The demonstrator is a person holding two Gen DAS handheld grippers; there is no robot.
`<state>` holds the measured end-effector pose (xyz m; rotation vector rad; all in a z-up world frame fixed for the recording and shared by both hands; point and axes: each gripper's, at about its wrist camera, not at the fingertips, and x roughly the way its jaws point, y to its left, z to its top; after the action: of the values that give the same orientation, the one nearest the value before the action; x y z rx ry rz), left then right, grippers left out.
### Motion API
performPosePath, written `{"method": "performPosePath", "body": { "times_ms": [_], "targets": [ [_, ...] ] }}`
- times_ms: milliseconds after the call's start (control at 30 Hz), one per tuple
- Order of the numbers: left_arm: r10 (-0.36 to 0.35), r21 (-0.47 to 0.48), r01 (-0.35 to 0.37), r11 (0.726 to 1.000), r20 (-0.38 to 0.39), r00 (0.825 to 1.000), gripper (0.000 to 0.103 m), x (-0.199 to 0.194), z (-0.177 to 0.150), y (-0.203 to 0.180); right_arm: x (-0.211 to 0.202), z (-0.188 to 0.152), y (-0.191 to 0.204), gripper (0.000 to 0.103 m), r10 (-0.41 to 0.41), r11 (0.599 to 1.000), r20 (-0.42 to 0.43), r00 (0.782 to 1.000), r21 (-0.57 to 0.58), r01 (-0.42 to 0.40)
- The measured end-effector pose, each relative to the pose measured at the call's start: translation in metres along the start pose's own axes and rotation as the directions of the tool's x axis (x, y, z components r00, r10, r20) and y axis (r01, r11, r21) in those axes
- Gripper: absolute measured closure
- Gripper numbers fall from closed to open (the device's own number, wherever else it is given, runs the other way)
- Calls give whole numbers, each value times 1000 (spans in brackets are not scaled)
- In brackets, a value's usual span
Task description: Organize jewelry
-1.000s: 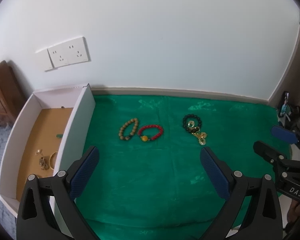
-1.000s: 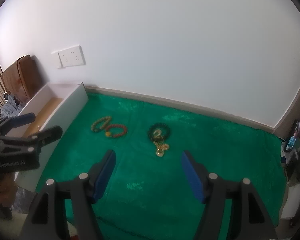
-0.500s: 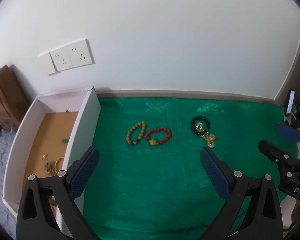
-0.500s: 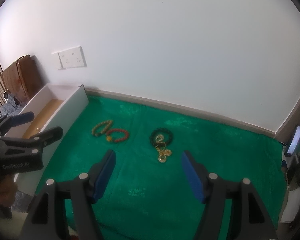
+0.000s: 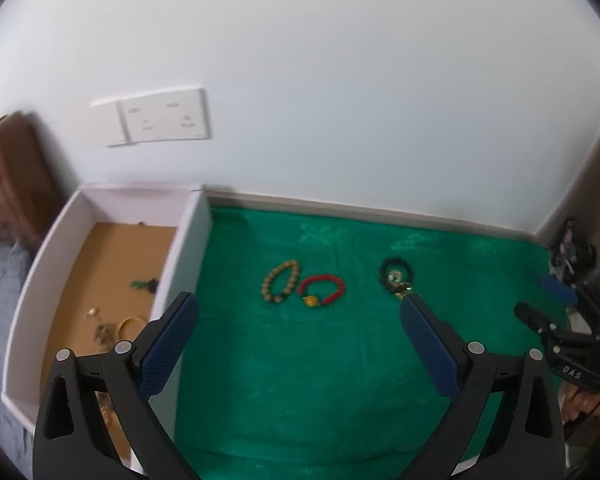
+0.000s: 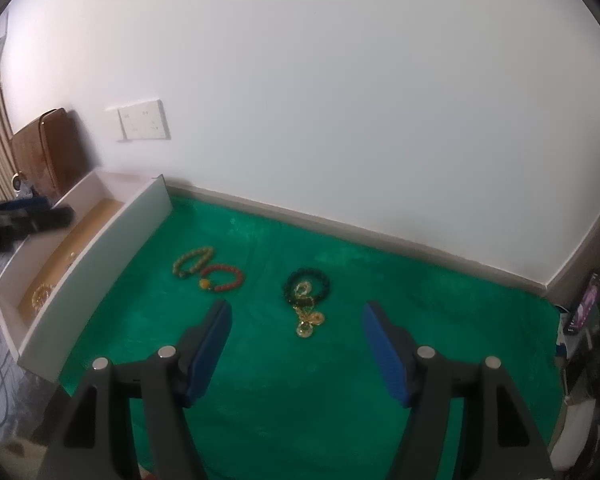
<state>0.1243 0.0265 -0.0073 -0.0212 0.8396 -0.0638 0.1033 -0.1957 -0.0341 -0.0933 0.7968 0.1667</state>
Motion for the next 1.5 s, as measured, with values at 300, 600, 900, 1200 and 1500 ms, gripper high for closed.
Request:
{"method": "performPosePath", "body": {
  "times_ms": [300, 600, 900, 1200, 1500],
  "targets": [
    [-67, 24, 69, 997, -70, 995, 2, 19, -15, -8, 18, -6, -2, 34, 29, 999, -59, 998, 20, -28],
    [-41, 199, 52, 979, -59, 997, 2, 57, -7, 32, 26, 2, 17, 34, -71, 977, -79, 994, 197, 86],
    [-34, 175, 54, 983, -113, 993, 2, 63, -24, 29, 34, -7, 10, 34, -39, 960, -114, 993, 272, 69],
    [-16, 45, 23, 999, -141, 990, 2, 65, -40, -30, 22, -15, -28, 34, -12, 995, -99, 995, 94, 21],
    [-13, 110, 28, 994, -136, 991, 2, 71, -31, -35, 24, -26, -35, 34, 3, 987, -110, 994, 161, 15]
  ]
}}
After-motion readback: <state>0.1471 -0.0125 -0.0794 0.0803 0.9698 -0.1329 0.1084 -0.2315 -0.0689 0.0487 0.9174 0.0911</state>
